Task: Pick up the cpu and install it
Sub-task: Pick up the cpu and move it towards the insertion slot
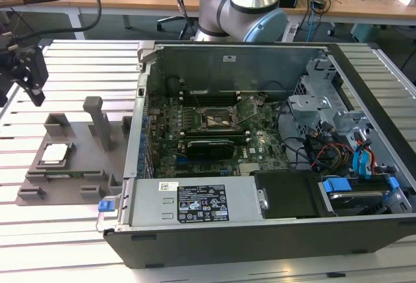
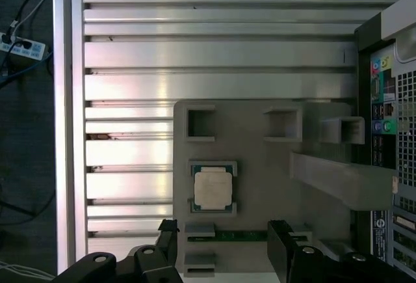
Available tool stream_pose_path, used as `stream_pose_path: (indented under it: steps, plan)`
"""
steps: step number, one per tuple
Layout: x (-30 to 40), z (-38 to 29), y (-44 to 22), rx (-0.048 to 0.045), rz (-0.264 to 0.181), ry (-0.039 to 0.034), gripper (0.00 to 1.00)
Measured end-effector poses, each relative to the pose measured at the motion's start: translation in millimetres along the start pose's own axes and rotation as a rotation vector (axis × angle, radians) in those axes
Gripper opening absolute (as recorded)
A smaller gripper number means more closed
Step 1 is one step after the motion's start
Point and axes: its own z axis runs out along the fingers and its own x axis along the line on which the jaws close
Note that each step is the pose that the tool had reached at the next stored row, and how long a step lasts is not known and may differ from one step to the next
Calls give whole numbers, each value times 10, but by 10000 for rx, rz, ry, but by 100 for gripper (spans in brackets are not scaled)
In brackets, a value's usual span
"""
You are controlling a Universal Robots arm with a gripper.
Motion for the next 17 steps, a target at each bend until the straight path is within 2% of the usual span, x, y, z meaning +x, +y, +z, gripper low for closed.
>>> stream_pose_path:
  steps: [17]
  plan:
    - [3, 107, 0, 0, 0, 1, 66]
